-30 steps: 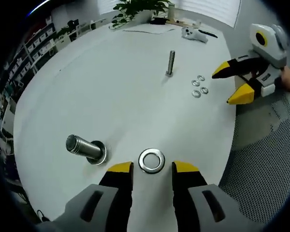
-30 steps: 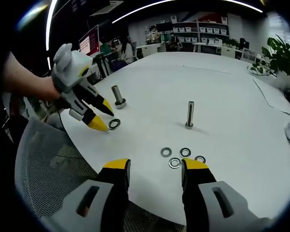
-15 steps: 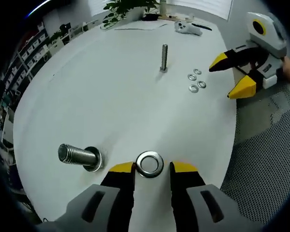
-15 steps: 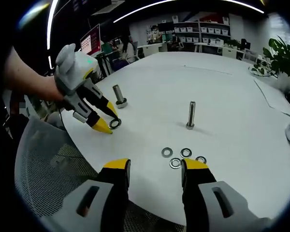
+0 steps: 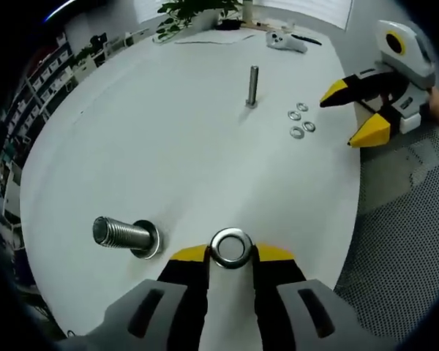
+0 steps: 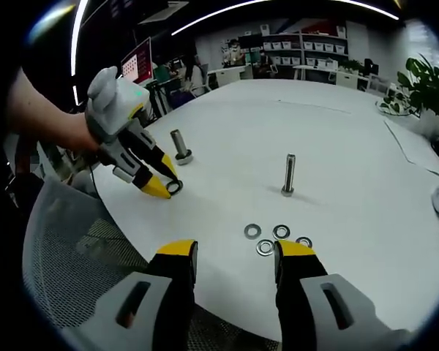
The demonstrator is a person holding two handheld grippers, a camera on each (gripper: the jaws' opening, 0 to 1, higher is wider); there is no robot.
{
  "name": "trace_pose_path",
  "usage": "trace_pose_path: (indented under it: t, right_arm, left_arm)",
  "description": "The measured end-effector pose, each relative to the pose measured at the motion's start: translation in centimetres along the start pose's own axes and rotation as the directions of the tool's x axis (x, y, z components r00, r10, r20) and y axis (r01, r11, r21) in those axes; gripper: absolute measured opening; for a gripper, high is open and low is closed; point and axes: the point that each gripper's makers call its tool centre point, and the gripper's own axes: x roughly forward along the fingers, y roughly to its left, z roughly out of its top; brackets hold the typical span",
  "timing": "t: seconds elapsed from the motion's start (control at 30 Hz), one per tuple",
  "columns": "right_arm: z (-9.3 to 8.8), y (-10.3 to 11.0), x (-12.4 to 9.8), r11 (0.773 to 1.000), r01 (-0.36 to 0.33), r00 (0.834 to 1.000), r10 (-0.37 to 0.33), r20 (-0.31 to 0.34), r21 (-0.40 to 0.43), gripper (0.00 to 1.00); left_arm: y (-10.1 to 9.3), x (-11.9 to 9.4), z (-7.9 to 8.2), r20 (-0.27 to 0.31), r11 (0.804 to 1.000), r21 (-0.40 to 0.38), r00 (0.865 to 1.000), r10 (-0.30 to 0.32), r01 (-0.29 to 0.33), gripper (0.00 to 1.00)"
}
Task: Place the washer onto the threaded stud by aligning its center hole with the stud, sliding it down to the base, and recovering from edge contact or off-axis alignment until the washer reaches the visible bottom stop.
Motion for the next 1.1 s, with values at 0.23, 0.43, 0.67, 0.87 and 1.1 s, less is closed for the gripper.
trace_pose_path:
  t: [0.23, 0.43, 0.67, 0.87, 1.1]
  right_arm:
    - [0.0, 0.0, 0.0, 1.0, -0.002, 1.0, 0.002, 0.0, -0.002, 0.45]
    - [0.0, 0.0, 0.0, 1.0, -0.002, 1.0, 0.002, 0.002, -0.001, 0.44]
    - [0.0, 0.0, 0.0, 1.0, -0.003, 1.0, 0.003, 0.003, -0.002, 0.44]
    - [0.0, 0.0, 0.0, 1.0, -0.002, 1.0, 0.002, 0.003, 0.0, 0.44]
    - [0.1, 0.0, 0.0, 1.0, 0.0, 1.0, 0.0, 0.006, 0.002, 0.44]
  left_arm:
    - [0.6, -0.5, -1.4, -0.032, 1.0, 0.0, 0.999, -0.002, 0.002, 0.21]
    - [1.1, -1.0, -2.3, -0.072, 1.0, -0.003, 0.997, 0.002, -0.002, 0.21]
    - [1.0, -1.0, -2.5, -0.148, 1.0, 0.019, 0.989, 0.0, 0.002, 0.21]
    - [1.1, -0.9, -2.5, -0.213, 1.0, 0.012, 0.977, -0.009, 0.012, 0.22]
    - [1.2, -0.9, -2.6, -0.231, 0.999, 0.027, 0.973, -0.019, 0.026, 0.22]
